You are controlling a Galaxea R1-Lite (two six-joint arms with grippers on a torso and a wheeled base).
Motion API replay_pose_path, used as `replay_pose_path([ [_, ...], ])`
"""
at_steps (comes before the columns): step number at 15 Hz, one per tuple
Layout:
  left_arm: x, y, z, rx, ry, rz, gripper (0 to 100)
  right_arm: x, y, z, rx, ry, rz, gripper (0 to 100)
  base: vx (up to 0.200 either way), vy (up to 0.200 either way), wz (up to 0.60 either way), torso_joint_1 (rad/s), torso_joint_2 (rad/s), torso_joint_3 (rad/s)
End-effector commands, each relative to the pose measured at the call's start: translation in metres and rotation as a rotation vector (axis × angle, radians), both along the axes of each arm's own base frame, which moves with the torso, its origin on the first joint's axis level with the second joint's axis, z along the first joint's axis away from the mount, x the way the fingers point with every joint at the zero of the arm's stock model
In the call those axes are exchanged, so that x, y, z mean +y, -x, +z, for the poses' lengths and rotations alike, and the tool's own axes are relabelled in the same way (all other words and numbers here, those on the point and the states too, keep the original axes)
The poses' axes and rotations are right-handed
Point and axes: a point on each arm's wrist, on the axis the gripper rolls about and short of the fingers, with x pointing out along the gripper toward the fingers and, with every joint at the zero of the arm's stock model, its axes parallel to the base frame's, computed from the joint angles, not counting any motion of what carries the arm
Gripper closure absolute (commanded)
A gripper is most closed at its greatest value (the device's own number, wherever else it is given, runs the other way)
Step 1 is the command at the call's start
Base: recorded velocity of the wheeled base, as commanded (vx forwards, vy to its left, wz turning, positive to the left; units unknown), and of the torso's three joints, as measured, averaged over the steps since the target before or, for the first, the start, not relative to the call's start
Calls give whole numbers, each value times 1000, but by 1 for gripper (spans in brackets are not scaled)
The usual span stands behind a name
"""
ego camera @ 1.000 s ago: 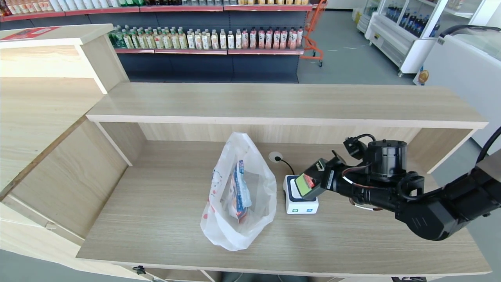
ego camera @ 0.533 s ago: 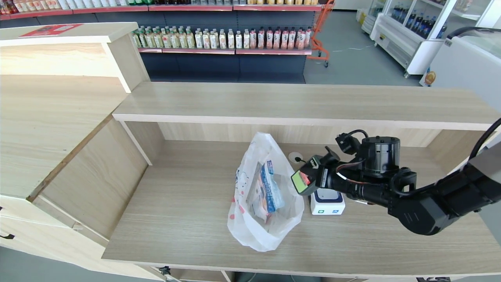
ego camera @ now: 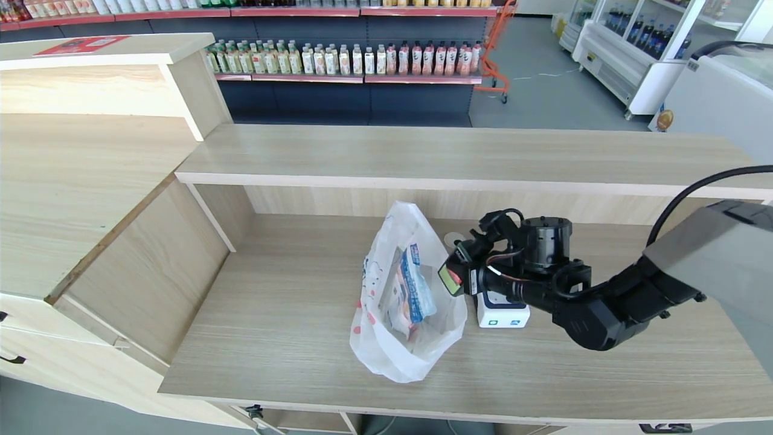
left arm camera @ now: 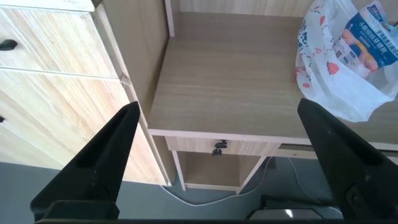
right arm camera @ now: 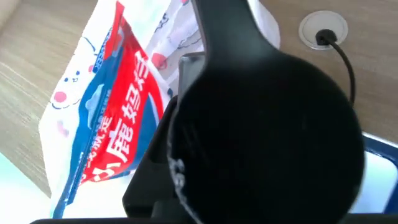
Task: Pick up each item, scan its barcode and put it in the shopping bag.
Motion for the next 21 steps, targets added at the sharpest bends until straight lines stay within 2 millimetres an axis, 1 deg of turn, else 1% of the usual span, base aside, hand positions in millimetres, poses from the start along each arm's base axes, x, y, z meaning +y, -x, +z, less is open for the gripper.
replay_pose_path([
  [1, 0, 0, 0, 0, 1, 0, 0, 6, -12, -32, 0, 86, 26, 100, 0, 0, 0, 0, 0, 0],
  [3, 0, 0, 0, 0, 0, 0, 0, 9, -18, -47, 9, 118, 36, 100, 0, 0, 0, 0, 0, 0],
  [6, 0, 0, 0, 0, 0, 0, 0, 15, -30, -60, -26, 144, 48, 100, 0, 0, 0, 0, 0, 0],
  [8, 0, 0, 0, 0, 1, 0, 0, 24, -35, -60, -53, 135, 59, 100, 0, 0, 0, 0, 0, 0],
  [10, 0, 0, 0, 0, 1, 0, 0, 29, -36, -64, -54, 134, 71, 100, 0, 0, 0, 0, 0, 0],
  [13, 0, 0, 0, 0, 1, 0, 0, 34, -38, -65, -60, 129, 84, 100, 0, 0, 0, 0, 0, 0],
  [15, 0, 0, 0, 0, 1, 0, 0, 34, -38, -66, -56, 131, 83, 100, 0, 0, 0, 0, 0, 0],
  [16, 0, 0, 0, 0, 0, 0, 0, 34, -39, -64, -62, 121, 85, 0, 0, 0, 0, 0, 0, 0],
  [18, 0, 0, 0, 0, 0, 0, 0, 35, -42, -51, -69, 58, 95, 0, 0, 0, 0, 0, 0, 0],
  [19, 0, 0, 0, 0, 0, 0, 0, 33, -40, -33, -63, -12, 98, 0, 0, 0, 0, 0, 0, 0],
  [20, 0, 0, 0, 0, 0, 0, 0, 30, -38, -20, -52, -69, 97, 0, 0, 0, 0, 0, 0, 0],
  [21, 0, 0, 0, 0, 1, 0, 0, 22, -36, -3, -45, -121, 87, 0, 0, 0, 0, 0, 0, 0],
])
